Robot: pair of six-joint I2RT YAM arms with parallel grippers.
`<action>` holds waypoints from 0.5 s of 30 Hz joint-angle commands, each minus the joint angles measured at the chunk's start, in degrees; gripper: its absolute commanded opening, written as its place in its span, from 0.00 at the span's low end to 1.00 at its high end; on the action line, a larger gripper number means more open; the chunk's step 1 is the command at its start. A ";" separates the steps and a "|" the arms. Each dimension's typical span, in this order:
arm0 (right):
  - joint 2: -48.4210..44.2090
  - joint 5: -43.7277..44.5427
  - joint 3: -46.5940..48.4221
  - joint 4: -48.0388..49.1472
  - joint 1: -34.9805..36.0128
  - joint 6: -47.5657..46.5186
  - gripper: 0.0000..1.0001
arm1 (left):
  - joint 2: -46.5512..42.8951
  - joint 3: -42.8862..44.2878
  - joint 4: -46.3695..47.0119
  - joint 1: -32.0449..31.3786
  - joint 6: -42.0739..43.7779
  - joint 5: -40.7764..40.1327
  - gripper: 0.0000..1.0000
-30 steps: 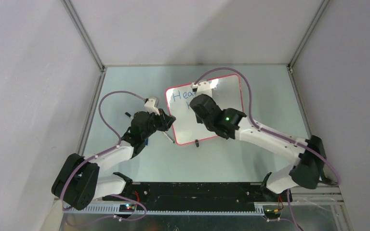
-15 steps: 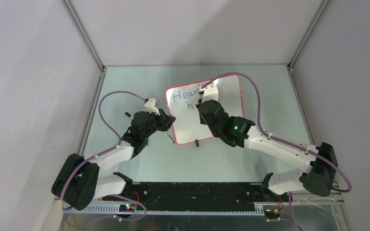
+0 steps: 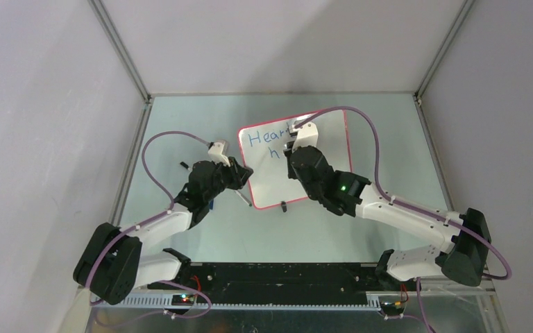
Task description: Write a sentence on the whiteboard
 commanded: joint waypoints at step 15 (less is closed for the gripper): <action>-2.69 -2.63 1.60 2.97 0.71 -5.21 0.00 | -0.17 1.49 0.46 -0.51 2.55 -1.60 0.28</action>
